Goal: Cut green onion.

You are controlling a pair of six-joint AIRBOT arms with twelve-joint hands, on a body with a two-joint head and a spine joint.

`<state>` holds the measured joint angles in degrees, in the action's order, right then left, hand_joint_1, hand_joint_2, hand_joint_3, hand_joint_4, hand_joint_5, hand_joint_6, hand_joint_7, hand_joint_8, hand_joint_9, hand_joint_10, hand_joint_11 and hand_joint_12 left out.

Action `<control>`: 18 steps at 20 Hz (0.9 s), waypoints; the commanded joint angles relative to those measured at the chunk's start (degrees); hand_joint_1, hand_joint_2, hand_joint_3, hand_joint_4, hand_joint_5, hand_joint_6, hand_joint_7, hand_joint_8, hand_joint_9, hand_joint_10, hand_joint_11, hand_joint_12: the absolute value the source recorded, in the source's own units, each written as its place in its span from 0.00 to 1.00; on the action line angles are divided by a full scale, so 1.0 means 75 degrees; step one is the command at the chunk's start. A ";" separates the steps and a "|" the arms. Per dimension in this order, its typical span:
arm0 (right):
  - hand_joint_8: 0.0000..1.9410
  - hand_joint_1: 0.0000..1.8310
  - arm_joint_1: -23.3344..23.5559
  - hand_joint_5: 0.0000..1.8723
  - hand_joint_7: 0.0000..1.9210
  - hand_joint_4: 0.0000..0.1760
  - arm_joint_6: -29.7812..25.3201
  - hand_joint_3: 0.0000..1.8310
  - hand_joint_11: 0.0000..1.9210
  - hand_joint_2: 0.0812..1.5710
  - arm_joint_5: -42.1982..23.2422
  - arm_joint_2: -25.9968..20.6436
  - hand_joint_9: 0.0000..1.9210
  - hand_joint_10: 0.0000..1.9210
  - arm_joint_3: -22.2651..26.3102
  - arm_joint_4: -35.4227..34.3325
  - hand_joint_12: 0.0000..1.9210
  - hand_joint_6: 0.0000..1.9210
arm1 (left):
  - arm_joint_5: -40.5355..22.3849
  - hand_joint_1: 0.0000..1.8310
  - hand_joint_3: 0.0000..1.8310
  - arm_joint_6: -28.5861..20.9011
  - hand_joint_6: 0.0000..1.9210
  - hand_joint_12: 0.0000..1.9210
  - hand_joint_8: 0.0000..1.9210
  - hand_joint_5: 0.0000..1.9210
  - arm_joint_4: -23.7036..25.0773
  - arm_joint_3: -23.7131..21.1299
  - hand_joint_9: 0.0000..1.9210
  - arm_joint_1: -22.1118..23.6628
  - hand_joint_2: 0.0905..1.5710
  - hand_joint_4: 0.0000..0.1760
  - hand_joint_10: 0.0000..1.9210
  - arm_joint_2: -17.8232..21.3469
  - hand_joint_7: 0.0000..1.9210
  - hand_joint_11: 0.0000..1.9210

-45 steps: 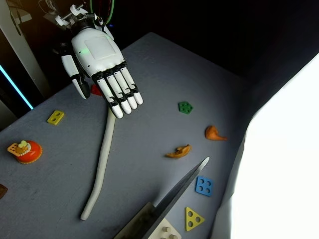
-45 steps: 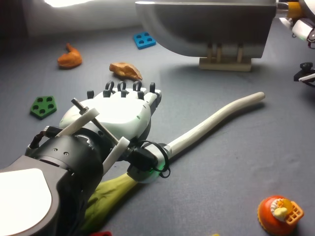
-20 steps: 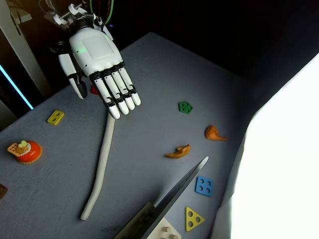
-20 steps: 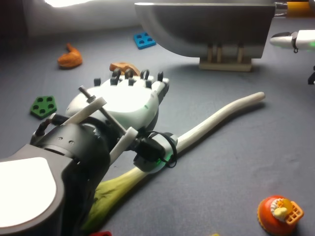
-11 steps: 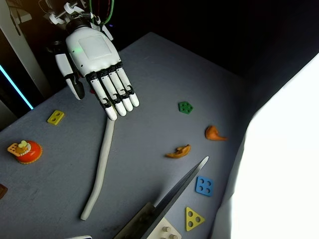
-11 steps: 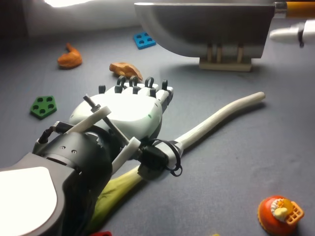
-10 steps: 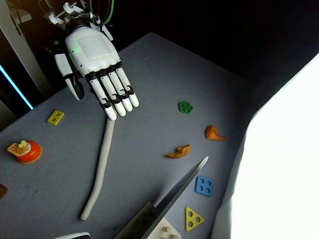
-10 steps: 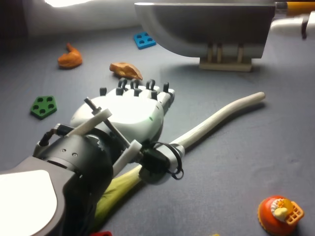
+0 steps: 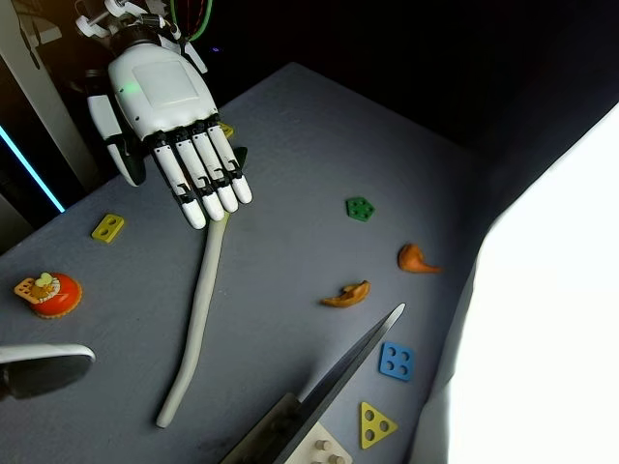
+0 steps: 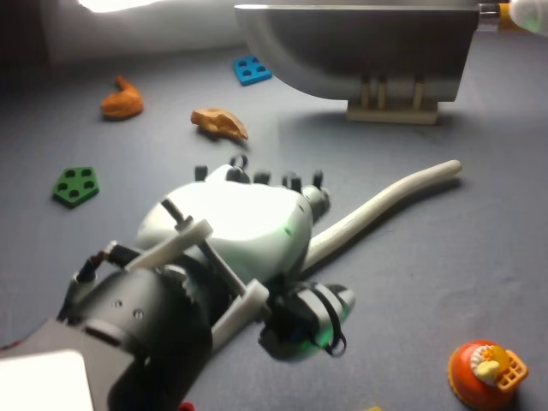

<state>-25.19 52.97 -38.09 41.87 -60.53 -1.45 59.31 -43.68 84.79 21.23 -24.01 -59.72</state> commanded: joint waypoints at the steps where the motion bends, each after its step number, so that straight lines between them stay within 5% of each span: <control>1: 0.59 0.05 0.0172 0.46 0.47 0.00 0.0105 0.00 0.25 0.77 -0.0528 -0.0225 0.36 0.79 0.0215 -0.0119 1.00 0.46 | 0.0213 0.24 0.00 -0.0020 0.03 0.73 0.11 0.39 0.0677 -0.0037 0.38 -0.0003 0.83 0.00 0.30 0.0015 0.45 0.13; 2: 0.71 0.02 0.0314 0.47 0.52 0.00 0.0149 0.00 0.32 0.77 -0.0304 -0.0577 0.43 0.87 0.0647 -0.0110 1.00 0.63 | 0.0279 0.27 0.00 -0.0109 0.05 0.81 0.32 0.48 0.0781 -0.0061 0.37 -0.0026 0.82 0.00 0.53 0.0014 0.46 0.18; 3: 0.77 0.00 0.0447 0.53 0.59 0.00 0.0172 0.00 0.41 0.77 -0.0141 -0.0758 0.53 0.91 0.0843 -0.0075 1.00 0.79 | 0.0316 0.24 0.00 -0.0119 0.09 0.85 0.47 0.53 0.0809 -0.0067 0.37 -0.0025 0.82 0.00 0.64 0.0014 0.44 0.23; 4: 0.81 0.00 0.0625 0.56 0.61 0.00 0.0194 0.00 0.48 0.77 0.0048 -0.0931 0.57 0.93 0.1069 0.0014 1.00 0.85 | 0.0362 0.21 0.00 -0.0145 0.15 0.88 0.52 0.53 0.0836 -0.0076 0.37 -0.0023 0.83 0.00 0.67 0.0016 0.44 0.23; 7: 0.84 0.00 0.1080 0.56 0.63 0.00 0.0379 0.00 0.60 0.78 0.0621 -0.1371 0.61 0.99 0.1611 0.0290 1.00 0.85 | 0.0387 0.18 0.00 -0.0257 0.59 0.99 0.75 0.41 0.0866 -0.0083 0.34 0.0028 0.85 0.00 0.88 0.0018 0.39 0.24; 18: 0.99 0.01 0.1108 0.57 0.63 0.00 0.0418 0.00 0.66 0.81 0.0552 -0.1445 0.66 1.00 0.1765 0.0451 1.00 0.97 | 0.0437 0.15 0.00 -0.0285 0.73 1.00 0.79 0.38 0.0725 -0.0231 0.36 0.0014 0.89 0.00 0.91 0.0003 0.44 0.21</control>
<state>-17.67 56.07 -26.79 31.46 -47.22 2.48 61.32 -45.87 85.60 19.57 -24.27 -59.72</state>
